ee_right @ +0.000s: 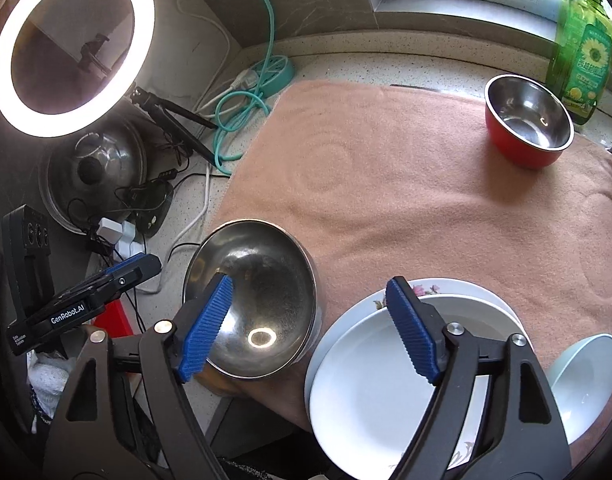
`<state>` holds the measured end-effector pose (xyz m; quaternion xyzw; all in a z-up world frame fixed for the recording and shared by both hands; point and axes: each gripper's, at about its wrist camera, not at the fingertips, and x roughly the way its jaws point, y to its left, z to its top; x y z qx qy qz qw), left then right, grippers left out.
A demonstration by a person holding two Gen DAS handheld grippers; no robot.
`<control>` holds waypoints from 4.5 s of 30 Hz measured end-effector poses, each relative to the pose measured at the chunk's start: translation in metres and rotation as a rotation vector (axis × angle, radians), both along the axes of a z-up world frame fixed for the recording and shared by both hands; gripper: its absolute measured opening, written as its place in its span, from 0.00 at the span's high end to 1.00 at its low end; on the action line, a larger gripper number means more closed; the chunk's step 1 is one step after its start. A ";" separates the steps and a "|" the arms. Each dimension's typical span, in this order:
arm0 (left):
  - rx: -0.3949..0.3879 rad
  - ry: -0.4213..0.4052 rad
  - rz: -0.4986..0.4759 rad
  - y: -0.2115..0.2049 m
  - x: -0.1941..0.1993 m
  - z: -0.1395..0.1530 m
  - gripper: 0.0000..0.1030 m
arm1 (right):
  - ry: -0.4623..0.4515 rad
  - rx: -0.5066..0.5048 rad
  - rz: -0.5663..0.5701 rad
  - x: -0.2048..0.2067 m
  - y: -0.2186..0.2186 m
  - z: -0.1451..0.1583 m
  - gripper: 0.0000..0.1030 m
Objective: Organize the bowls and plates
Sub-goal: 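Open the right gripper and withdraw from the steel bowl, then move the right gripper to the small red steel bowl rim and grasp, then lift the red bowl and carry it over the large steel bowl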
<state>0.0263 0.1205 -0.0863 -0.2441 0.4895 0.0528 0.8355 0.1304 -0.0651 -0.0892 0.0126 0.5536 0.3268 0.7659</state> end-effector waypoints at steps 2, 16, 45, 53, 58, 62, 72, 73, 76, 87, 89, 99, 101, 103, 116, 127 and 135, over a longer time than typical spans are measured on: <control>0.034 -0.026 -0.024 -0.005 0.004 0.009 0.34 | -0.034 0.001 -0.025 0.000 -0.008 0.009 0.19; 0.069 -0.135 -0.172 -0.043 0.043 0.046 0.34 | -0.250 -0.069 -0.216 0.004 -0.067 0.061 0.12; 0.108 -0.087 -0.373 -0.166 0.211 0.054 0.34 | -0.135 -0.039 -0.415 0.140 -0.193 0.049 0.08; 0.076 0.041 -0.406 -0.185 0.261 0.009 0.49 | 0.002 0.016 -0.412 0.187 -0.193 0.003 0.32; 0.023 0.103 -0.403 -0.188 0.285 -0.021 0.69 | 0.103 0.047 -0.405 0.214 -0.188 -0.025 0.64; 0.007 0.126 -0.412 -0.191 0.295 -0.033 0.74 | 0.118 0.041 -0.384 0.230 -0.180 -0.033 0.68; -0.011 0.170 -0.444 -0.190 0.305 -0.052 0.82 | 0.172 0.031 -0.341 0.245 -0.163 -0.056 0.79; -0.012 0.170 -0.450 -0.191 0.305 -0.053 0.82 | 0.177 0.026 -0.339 0.247 -0.161 -0.059 0.80; -0.020 0.176 -0.453 -0.192 0.307 -0.057 0.82 | 0.191 0.012 -0.339 0.247 -0.158 -0.065 0.86; -0.017 0.182 -0.476 -0.194 0.306 -0.058 0.93 | 0.193 0.007 -0.354 0.243 -0.155 -0.069 0.90; -0.017 0.181 -0.474 -0.195 0.305 -0.057 0.93 | 0.186 0.003 -0.356 0.241 -0.154 -0.066 0.90; 0.020 0.140 -0.473 -0.194 0.288 -0.031 0.93 | 0.186 0.022 -0.363 0.224 -0.148 -0.058 0.90; 0.025 0.126 -0.470 -0.191 0.284 -0.024 0.93 | 0.178 0.026 -0.352 0.217 -0.144 -0.053 0.91; 0.019 0.119 -0.465 -0.187 0.279 -0.020 0.93 | 0.181 0.040 -0.350 0.211 -0.142 -0.048 0.91; -0.003 0.038 -0.407 -0.156 0.229 0.016 0.93 | 0.136 0.059 -0.298 0.166 -0.114 -0.012 0.91; -0.013 -0.005 -0.363 -0.127 0.191 0.036 0.93 | 0.119 0.060 -0.246 0.127 -0.085 0.006 0.91; -0.028 -0.022 -0.311 -0.097 0.157 0.041 0.93 | 0.112 0.044 -0.187 0.101 -0.050 0.014 0.91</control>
